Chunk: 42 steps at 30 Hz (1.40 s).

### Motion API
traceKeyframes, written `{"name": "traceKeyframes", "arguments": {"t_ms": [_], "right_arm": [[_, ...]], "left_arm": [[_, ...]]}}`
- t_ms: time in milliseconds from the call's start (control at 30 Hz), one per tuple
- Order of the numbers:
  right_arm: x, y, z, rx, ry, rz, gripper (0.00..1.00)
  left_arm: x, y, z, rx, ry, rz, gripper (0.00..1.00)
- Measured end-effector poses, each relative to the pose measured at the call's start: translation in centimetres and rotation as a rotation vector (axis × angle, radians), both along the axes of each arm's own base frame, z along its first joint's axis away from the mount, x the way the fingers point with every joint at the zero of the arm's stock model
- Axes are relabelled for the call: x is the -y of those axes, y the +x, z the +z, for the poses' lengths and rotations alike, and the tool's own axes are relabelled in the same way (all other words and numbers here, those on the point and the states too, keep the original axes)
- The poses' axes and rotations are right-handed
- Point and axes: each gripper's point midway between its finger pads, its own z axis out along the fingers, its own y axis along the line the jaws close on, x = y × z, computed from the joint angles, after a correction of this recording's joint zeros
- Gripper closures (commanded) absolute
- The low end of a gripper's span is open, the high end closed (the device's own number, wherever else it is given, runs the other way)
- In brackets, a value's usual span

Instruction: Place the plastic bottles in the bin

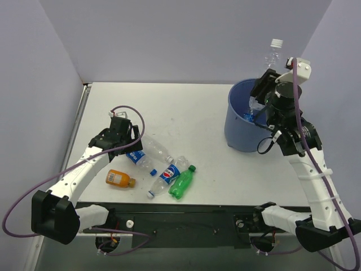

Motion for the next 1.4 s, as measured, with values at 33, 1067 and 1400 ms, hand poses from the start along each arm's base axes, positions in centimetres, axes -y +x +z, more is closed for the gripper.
{"name": "traceKeyframes", "arguments": {"t_ms": [33,1067,1400], "right_arm": [[1.1,0.3,-0.4,-0.009,0.001,-0.038,0.61],[-11.8,-0.5,-7.4,-0.219,-0.026,0.385,0.07],[-21.2,-8.5,-30.3,-0.734,0.114,0.478,0.06]], "left_arm": [[0.0,0.0,0.0,0.0,-0.001,-0.001,0.04],[-0.1,0.0,0.0,0.001,0.003,0.004,0.04],[-1.2,0.2,0.5,0.024,0.026,0.041,0.04]]}}
